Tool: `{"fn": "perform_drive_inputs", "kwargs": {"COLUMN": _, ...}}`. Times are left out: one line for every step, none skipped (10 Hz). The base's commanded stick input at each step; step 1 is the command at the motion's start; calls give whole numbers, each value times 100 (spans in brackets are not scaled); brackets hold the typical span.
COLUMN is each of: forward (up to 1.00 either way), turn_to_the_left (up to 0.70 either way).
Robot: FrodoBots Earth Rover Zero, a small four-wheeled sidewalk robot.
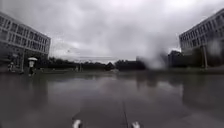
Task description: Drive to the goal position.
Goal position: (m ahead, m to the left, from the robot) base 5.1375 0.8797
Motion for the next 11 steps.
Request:
{"fn": "perform_drive_inputs", "kwargs": {"forward": 70, "turn_to_the_left": 0}}
{"fn": "perform_drive_inputs", "kwargs": {"forward": 70, "turn_to_the_left": 0}}
{"fn": "perform_drive_inputs", "kwargs": {"forward": 70, "turn_to_the_left": 0}}
{"fn": "perform_drive_inputs", "kwargs": {"forward": 70, "turn_to_the_left": 0}}
{"fn": "perform_drive_inputs", "kwargs": {"forward": 70, "turn_to_the_left": 0}}
{"fn": "perform_drive_inputs", "kwargs": {"forward": 70, "turn_to_the_left": 0}}
{"fn": "perform_drive_inputs", "kwargs": {"forward": 70, "turn_to_the_left": 0}}
{"fn": "perform_drive_inputs", "kwargs": {"forward": 70, "turn_to_the_left": 0}}
{"fn": "perform_drive_inputs", "kwargs": {"forward": 70, "turn_to_the_left": 0}}
{"fn": "perform_drive_inputs", "kwargs": {"forward": 70, "turn_to_the_left": 0}}
{"fn": "perform_drive_inputs", "kwargs": {"forward": 70, "turn_to_the_left": 0}}
